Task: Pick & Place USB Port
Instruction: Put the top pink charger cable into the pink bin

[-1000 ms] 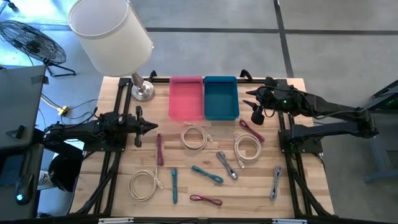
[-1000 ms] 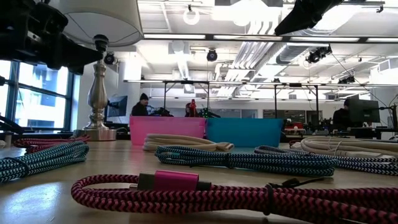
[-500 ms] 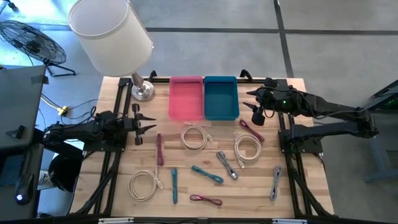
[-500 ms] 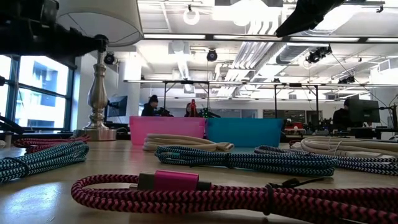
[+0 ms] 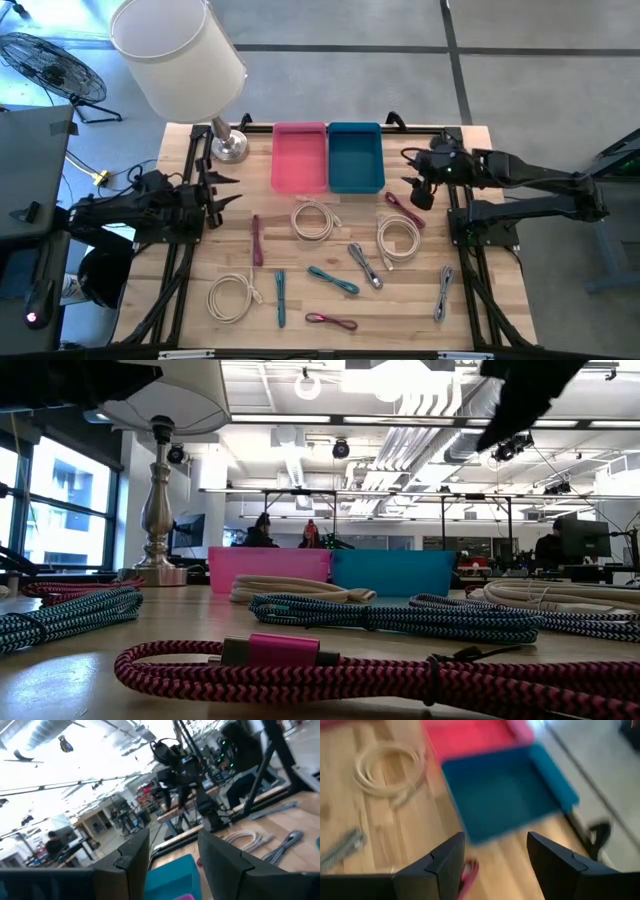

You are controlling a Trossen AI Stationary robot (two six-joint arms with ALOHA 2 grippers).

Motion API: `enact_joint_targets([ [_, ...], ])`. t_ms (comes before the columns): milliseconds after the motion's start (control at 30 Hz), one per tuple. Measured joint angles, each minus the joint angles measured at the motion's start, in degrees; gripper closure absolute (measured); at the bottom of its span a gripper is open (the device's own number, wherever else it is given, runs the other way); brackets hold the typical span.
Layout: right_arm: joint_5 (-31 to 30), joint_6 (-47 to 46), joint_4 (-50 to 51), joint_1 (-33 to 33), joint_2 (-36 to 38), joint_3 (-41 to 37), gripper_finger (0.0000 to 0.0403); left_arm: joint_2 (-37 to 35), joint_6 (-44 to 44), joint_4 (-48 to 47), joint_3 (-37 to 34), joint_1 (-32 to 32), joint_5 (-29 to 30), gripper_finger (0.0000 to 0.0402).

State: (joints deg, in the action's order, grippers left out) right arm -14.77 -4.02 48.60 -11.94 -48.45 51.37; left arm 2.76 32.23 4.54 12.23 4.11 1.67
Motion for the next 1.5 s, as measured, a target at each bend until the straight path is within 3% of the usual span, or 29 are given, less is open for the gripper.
enact_joint_targets([
  [267,-0.14,-6.52,6.51,0.00,-1.97,0.00,0.0196,3.36,1.00,-0.02,0.15,0.01,3.82,0.0236],
  [600,2.04,-8.37,7.96,-0.02,-14.66,0.00,0.0196,5.87,0.48,0.00,0.15,0.01,1.64,0.0236],
  [800,7.07,-13.90,10.19,-0.01,-21.69,-0.02,0.0197,5.87,0.32,0.00,0.15,0.01,0.82,0.0236],
  [1500,5.61,-8.08,2.02,-0.09,-38.12,-0.04,0.0198,5.87,0.30,-0.44,0.15,0.01,-1.33,0.0236],
])
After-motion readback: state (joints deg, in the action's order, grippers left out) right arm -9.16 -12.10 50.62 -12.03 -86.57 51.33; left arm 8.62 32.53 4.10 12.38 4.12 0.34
